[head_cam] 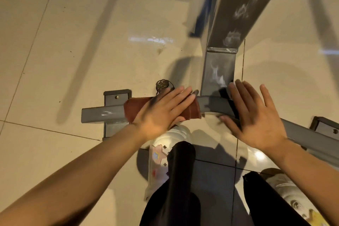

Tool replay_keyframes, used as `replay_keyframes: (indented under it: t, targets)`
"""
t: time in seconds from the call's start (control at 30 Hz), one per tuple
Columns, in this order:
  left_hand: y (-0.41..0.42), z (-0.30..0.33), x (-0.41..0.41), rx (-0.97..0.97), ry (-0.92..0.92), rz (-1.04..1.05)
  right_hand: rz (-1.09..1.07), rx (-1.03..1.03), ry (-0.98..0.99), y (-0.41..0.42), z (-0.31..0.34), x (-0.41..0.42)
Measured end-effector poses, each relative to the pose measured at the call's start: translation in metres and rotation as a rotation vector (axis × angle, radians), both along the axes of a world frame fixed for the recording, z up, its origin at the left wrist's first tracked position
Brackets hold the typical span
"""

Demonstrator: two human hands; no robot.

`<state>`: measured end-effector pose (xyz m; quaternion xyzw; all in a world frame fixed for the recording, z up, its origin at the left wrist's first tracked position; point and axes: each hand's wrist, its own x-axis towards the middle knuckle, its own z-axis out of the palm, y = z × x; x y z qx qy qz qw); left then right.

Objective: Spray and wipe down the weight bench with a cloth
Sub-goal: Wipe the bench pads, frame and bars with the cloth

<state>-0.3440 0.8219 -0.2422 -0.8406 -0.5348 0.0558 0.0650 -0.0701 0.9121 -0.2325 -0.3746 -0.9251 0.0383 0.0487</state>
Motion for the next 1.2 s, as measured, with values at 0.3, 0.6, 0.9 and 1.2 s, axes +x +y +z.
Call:
replay_keyframes:
  t: [0.3, 0.6, 0.9, 1.2]
  targets:
    - [0.037, 0.003, 0.045, -0.061, -0.113, -0.073, 0.012, -0.083, -0.052, 0.002, 0.004, 0.002]
    - [-0.030, -0.002, -0.046, 0.068, 0.060, 0.042, 0.150, -0.128, -0.163, 0.010, 0.011, 0.008]
    - [0.020, -0.002, 0.054, 0.054, 0.124, -0.137, -0.057, -0.184, -0.173, 0.003, 0.034, 0.021]
    - [0.045, 0.001, 0.078, 0.039, -0.012, -0.113, -0.228, -0.368, -0.193, -0.024, 0.044, 0.031]
